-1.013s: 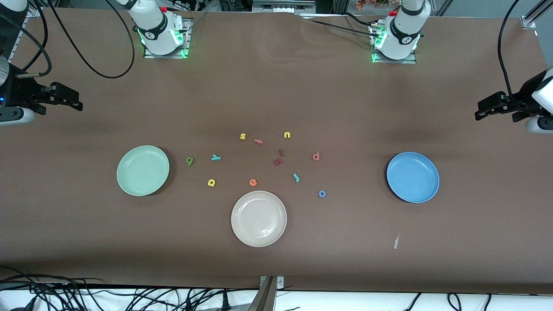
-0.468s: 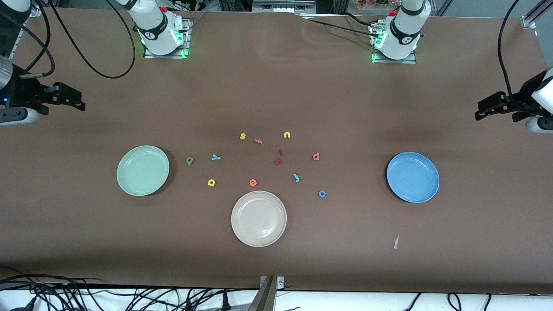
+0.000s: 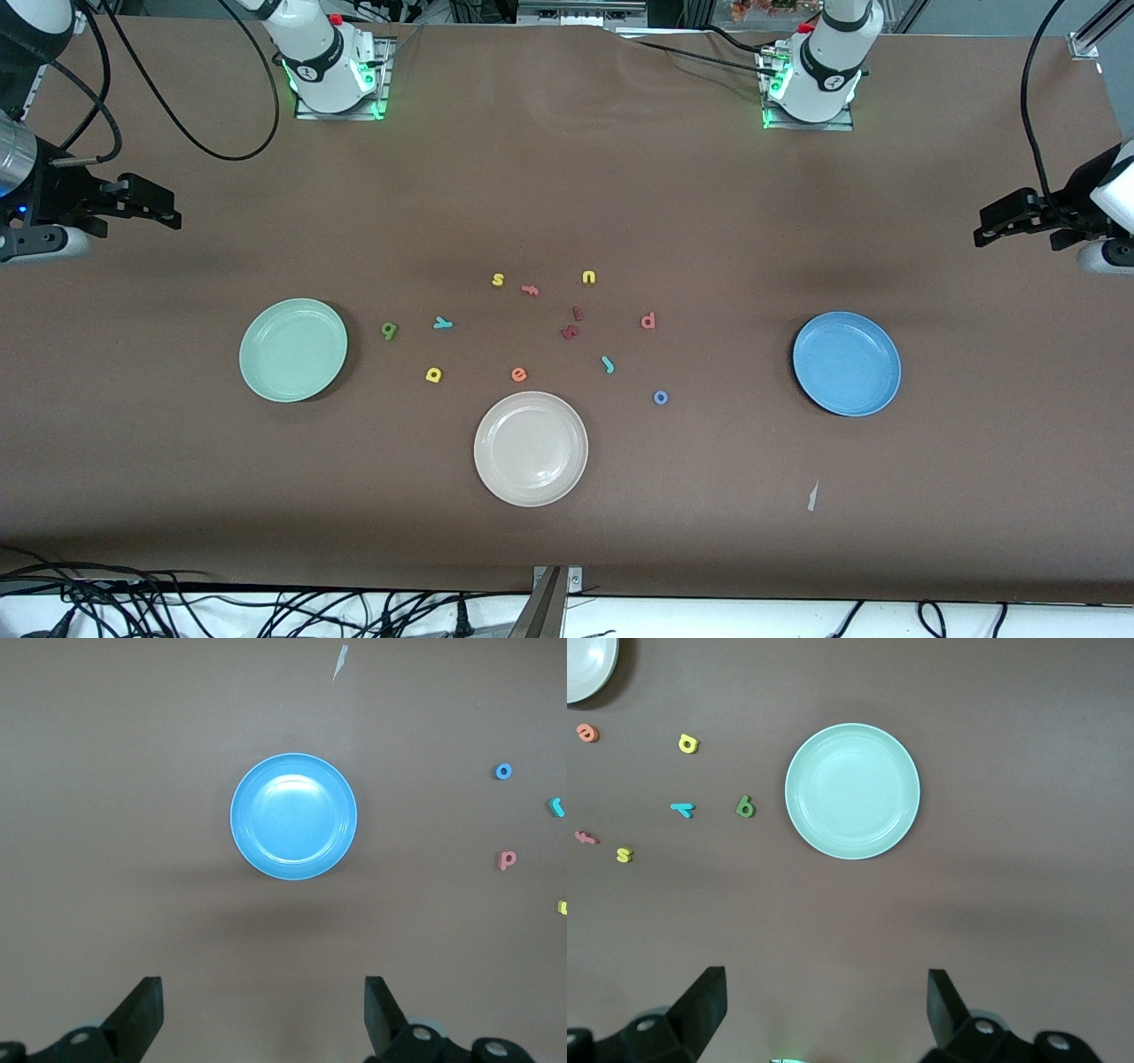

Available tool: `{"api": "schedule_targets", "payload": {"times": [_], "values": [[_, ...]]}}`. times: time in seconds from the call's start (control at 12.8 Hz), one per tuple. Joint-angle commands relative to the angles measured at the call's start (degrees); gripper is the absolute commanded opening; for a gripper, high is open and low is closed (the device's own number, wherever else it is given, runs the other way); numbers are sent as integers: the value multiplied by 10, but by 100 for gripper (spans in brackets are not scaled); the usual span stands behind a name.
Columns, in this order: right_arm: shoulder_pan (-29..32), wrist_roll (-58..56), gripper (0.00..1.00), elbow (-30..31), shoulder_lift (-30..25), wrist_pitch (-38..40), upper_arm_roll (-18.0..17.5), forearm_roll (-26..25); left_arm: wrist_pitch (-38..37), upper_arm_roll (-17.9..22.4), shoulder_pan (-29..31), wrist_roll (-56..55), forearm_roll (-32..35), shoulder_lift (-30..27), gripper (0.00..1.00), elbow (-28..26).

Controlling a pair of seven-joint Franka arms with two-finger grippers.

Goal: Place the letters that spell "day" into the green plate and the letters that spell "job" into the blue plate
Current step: 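Grasp the green letter with the right gripper while the left gripper reaches the pink letter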

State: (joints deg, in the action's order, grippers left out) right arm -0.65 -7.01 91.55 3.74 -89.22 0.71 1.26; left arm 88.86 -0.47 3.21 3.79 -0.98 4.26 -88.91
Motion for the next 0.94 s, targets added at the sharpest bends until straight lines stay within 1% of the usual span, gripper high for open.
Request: {"api": "schedule_targets", "payload": {"times": [0.0, 0.39, 0.62, 0.78, 0.86], "values": [[0, 6, 100, 12, -7, -7, -5, 9, -1, -3, 1, 9, 15, -2, 100, -1], [0, 7, 100, 20, -8, -18, -6, 9, -1, -3, 0, 9, 15, -2, 100, -1], [-25, 89, 100, 16, 3, -36, -13, 10, -1, -3, -2, 9, 15, 1, 100, 0], [-40, 99, 100, 15, 21, -62, -14, 14, 0, -3, -3, 9, 15, 1, 100, 1], [-51, 124, 100, 15, 38, -80, -14, 34, 1, -3, -7, 9, 17, 12, 100, 2]]}}
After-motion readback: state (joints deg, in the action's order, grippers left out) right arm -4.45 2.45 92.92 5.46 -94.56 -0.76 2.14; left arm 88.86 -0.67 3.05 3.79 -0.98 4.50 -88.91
